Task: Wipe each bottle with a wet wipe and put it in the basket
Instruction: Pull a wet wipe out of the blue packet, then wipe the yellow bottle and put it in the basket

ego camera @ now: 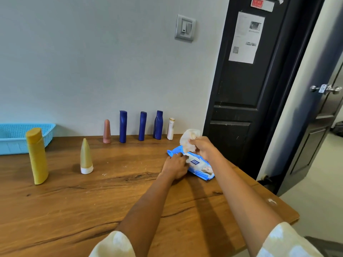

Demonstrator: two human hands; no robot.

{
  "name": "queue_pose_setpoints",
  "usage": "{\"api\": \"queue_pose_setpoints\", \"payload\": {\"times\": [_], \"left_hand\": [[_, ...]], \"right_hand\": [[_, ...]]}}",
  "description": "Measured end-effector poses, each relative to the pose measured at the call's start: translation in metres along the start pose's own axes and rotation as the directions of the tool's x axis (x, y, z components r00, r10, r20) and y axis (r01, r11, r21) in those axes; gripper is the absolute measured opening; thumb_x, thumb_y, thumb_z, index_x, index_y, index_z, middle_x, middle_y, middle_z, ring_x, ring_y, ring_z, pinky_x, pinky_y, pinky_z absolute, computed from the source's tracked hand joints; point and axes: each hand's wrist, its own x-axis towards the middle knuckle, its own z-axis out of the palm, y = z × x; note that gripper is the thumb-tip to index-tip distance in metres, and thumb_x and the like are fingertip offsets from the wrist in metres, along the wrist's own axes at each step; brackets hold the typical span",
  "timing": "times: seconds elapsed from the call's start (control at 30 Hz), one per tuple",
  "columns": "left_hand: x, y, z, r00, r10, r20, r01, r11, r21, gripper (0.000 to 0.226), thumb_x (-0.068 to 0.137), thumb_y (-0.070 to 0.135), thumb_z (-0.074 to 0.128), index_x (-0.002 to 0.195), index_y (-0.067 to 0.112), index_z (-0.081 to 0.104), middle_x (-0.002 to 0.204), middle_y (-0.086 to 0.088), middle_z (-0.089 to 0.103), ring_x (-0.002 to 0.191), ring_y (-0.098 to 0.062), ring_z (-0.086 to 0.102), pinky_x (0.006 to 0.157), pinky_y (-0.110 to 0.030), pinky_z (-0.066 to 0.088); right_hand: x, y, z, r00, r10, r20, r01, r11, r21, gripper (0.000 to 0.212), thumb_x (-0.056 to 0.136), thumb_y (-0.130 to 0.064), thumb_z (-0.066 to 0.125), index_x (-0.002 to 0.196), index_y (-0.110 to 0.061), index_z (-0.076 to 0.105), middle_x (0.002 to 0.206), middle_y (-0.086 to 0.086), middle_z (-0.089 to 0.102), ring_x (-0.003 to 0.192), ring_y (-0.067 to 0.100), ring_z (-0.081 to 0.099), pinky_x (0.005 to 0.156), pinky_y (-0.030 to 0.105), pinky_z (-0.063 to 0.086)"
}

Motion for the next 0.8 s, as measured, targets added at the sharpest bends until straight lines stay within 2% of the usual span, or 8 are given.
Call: {"api": "queue_pose_setpoints", "payload": {"times": [0.07, 0.17, 0.23, 0.3, 0.57, 0.63, 0.7, 0.8], "left_hand": [[-0.002, -0.013, -0.005, 0.987, -0.135, -0.091, 0.100, 0.944, -0.313, 0.040, 0.097, 0.022, 0.042, 0.135, 0.011, 0.042, 0.136, -0.010, 0.046, 0.124, -0.026, 0.045, 0.102, -0.040, 0.040], [-0.013, -0.033, -0.023, 0.908, -0.401, -0.125, 0.122, 0.536, -0.835, 0.030, 0.097, 0.017, 0.042, 0.125, 0.011, 0.052, 0.128, -0.009, 0.056, 0.117, -0.024, 0.052, 0.102, -0.041, 0.042], [-0.029, -0.043, -0.043, 0.887, -0.462, -0.003, 0.108, 0.214, -0.971, 0.031, 0.100, 0.029, 0.037, 0.116, 0.013, 0.058, 0.115, -0.007, 0.063, 0.104, -0.022, 0.059, 0.096, -0.040, 0.046], [-0.049, -0.057, -0.060, 0.910, -0.407, 0.071, 0.098, 0.048, -0.994, 0.044, 0.098, 0.045, 0.035, 0.113, 0.012, 0.061, 0.100, -0.006, 0.068, 0.090, -0.021, 0.064, 0.086, -0.038, 0.050], [-0.110, -0.106, -0.098, 0.903, -0.428, 0.023, -0.001, -0.058, -0.998, 0.010, 0.090, 0.013, 0.059, 0.098, 0.010, 0.064, 0.094, -0.011, 0.067, 0.081, -0.019, 0.064, 0.070, -0.030, 0.056], [-0.127, -0.116, -0.104, 0.898, -0.441, 0.008, -0.036, -0.092, -0.995, 0.012, 0.090, 0.012, 0.058, 0.100, 0.008, 0.062, 0.094, -0.011, 0.066, 0.082, -0.021, 0.062, 0.074, -0.034, 0.054], [-0.138, -0.119, -0.107, 0.894, -0.448, 0.014, -0.040, -0.112, -0.993, 0.010, 0.089, 0.009, 0.057, 0.097, 0.013, 0.063, 0.094, -0.008, 0.066, 0.091, -0.025, 0.061, 0.082, -0.040, 0.051], [-0.148, -0.122, -0.113, 0.893, -0.450, 0.014, -0.060, -0.149, -0.987, 0.023, 0.089, 0.004, 0.055, 0.086, 0.026, 0.062, 0.089, 0.000, 0.068, 0.096, -0.028, 0.061, 0.090, -0.050, 0.048]], "right_hand": [[-0.006, 0.000, 0.007, 0.998, -0.043, 0.040, 0.042, 0.999, 0.021, 0.039, 0.086, -0.003, 0.063, 0.123, 0.000, 0.051, 0.107, 0.015, 0.059, 0.088, 0.021, 0.060, 0.062, 0.025, 0.048], [-0.015, 0.001, 0.023, 0.992, -0.081, 0.097, 0.072, 0.993, 0.094, 0.042, 0.082, -0.006, 0.069, 0.121, 0.000, 0.054, 0.103, 0.009, 0.060, 0.092, 0.020, 0.056, 0.069, 0.025, 0.044], [-0.023, 0.001, 0.039, 0.983, -0.101, 0.154, 0.073, 0.982, 0.176, 0.044, 0.082, -0.004, 0.068, 0.123, 0.000, 0.053, 0.100, 0.009, 0.061, 0.092, 0.020, 0.058, 0.070, 0.027, 0.045], [-0.034, 0.001, 0.062, 0.972, -0.117, 0.206, 0.066, 0.969, 0.237, 0.048, 0.080, -0.004, 0.070, 0.125, -0.002, 0.052, 0.098, 0.009, 0.064, 0.086, 0.019, 0.061, 0.065, 0.027, 0.050], [-0.078, -0.003, 0.132, 0.887, -0.130, 0.444, 0.004, 0.962, 0.274, 0.019, 0.089, -0.018, 0.054, 0.106, -0.010, 0.059, 0.083, 0.004, 0.063, 0.061, 0.008, 0.062, 0.060, 0.025, 0.050], [-0.085, 0.007, 0.145, 0.915, -0.150, 0.375, 0.046, 0.961, 0.272, 0.020, 0.090, -0.016, 0.055, 0.108, -0.009, 0.058, 0.090, 0.005, 0.064, 0.066, 0.008, 0.064, 0.059, 0.023, 0.049], [-0.085, 0.021, 0.157, 0.957, -0.220, 0.189, 0.202, 0.974, 0.106, 0.032, 0.086, -0.020, 0.062, 0.115, -0.010, 0.055, 0.107, 0.005, 0.063, 0.093, 0.016, 0.064, 0.067, 0.026, 0.048], [-0.100, 0.030, 0.171, 0.886, -0.462, -0.040, 0.451, 0.879, -0.157, 0.034, 0.084, -0.023, 0.067, 0.113, -0.014, 0.052, 0.111, 0.002, 0.058, 0.098, 0.015, 0.056, 0.073, 0.023, 0.043]]}}
